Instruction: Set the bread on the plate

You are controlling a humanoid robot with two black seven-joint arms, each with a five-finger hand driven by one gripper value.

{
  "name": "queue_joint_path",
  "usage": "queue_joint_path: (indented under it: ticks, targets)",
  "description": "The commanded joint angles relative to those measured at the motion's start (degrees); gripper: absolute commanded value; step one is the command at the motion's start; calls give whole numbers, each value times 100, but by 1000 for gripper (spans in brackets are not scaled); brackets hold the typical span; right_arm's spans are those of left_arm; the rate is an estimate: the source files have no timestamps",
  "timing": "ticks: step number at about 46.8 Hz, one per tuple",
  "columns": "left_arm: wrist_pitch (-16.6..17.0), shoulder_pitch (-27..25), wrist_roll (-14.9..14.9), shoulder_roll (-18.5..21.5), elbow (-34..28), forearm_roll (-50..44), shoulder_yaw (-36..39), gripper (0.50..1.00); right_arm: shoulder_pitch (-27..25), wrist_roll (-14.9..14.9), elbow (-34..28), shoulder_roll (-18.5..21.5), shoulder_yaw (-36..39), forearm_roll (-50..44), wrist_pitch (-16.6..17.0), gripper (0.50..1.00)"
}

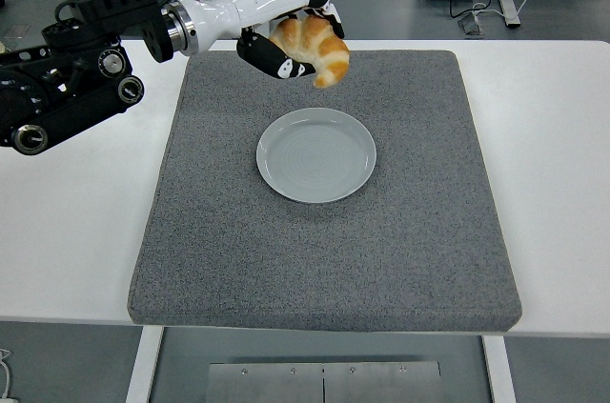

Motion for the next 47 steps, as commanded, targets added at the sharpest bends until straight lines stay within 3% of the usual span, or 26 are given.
queue_joint_path:
  ticks: [1,23,47]
  targets:
    - [34,32,-3,-166,164,101,4,500,0,1,0,0,0,0,6,1000]
    - [228,295,-11,-904,683,302,426,500,0,1,0,0,0,0,-2,1000]
    - [360,831,-20,-1001,1069,734,435,500,0,1,0,0,0,0,-2,1000]
